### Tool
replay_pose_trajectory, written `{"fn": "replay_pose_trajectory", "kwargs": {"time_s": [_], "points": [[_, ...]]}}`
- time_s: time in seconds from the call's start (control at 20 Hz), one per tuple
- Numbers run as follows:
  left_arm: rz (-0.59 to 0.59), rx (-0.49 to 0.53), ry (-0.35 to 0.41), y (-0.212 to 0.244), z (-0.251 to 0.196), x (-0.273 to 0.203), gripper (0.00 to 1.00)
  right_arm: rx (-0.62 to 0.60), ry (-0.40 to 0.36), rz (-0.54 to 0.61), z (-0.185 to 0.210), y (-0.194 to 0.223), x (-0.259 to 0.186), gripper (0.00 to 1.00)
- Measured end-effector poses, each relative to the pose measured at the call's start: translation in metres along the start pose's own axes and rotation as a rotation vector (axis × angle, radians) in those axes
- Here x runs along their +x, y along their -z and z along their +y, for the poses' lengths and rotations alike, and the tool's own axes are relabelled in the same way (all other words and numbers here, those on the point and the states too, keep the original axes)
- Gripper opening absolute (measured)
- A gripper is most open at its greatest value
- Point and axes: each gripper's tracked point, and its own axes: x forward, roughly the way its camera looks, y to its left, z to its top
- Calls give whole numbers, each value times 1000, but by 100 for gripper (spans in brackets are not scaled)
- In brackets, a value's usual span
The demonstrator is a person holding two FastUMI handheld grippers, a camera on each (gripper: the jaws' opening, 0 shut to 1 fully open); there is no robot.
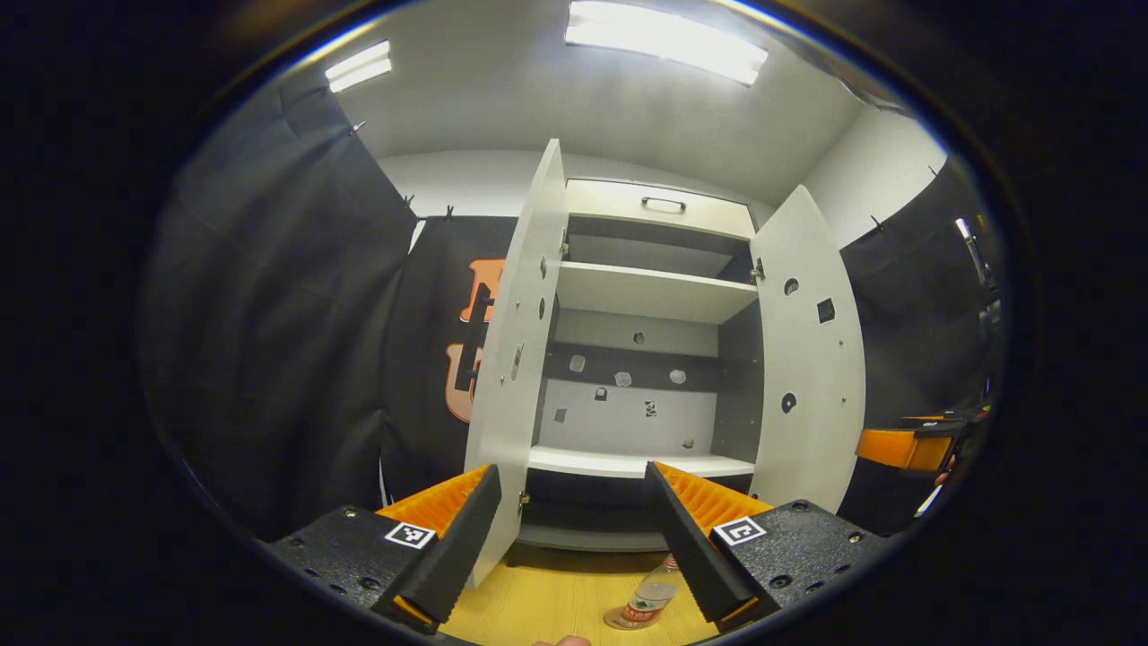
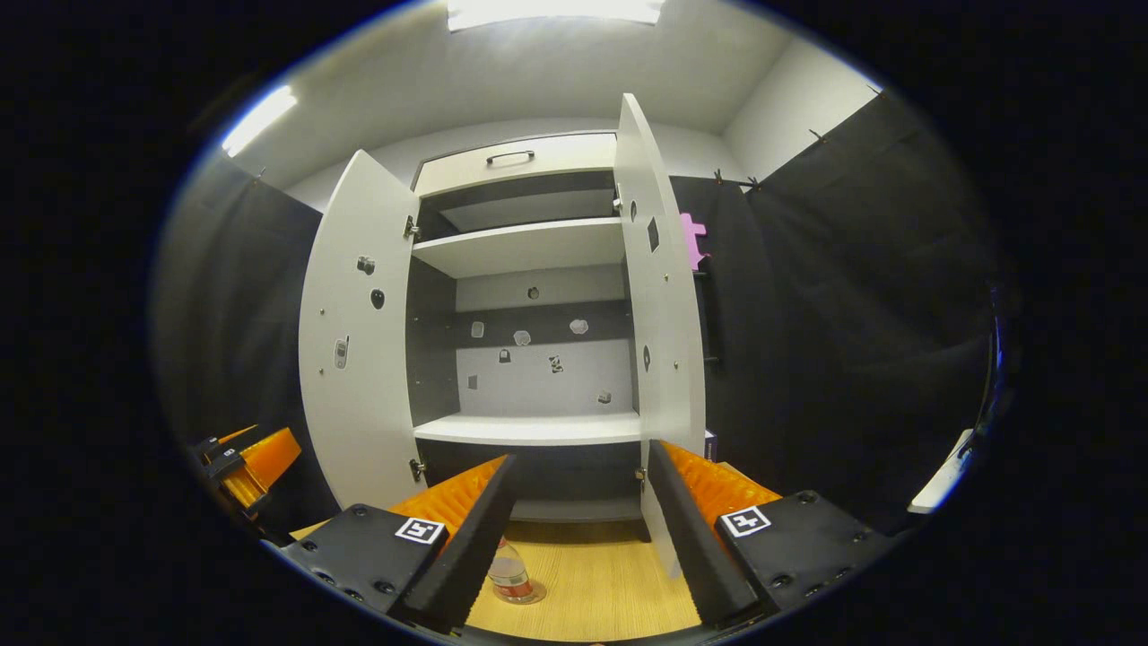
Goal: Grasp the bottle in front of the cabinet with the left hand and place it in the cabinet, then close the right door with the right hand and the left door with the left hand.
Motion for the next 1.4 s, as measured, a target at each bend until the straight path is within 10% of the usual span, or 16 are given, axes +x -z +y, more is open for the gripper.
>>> {"fn": "replay_pose_trajectory", "kwargs": {"time_s": [0.3, 0.5, 1.4], "points": [[-10, -5, 14, -6, -10, 21, 97, 9, 11, 21, -8, 6, 2, 95], [29, -47, 150, 23, -60, 50, 98, -1, 19, 40, -13, 14, 3, 95], [356, 43, 217, 326, -140, 74, 98, -82, 112, 140, -55, 49, 2, 96]]}}
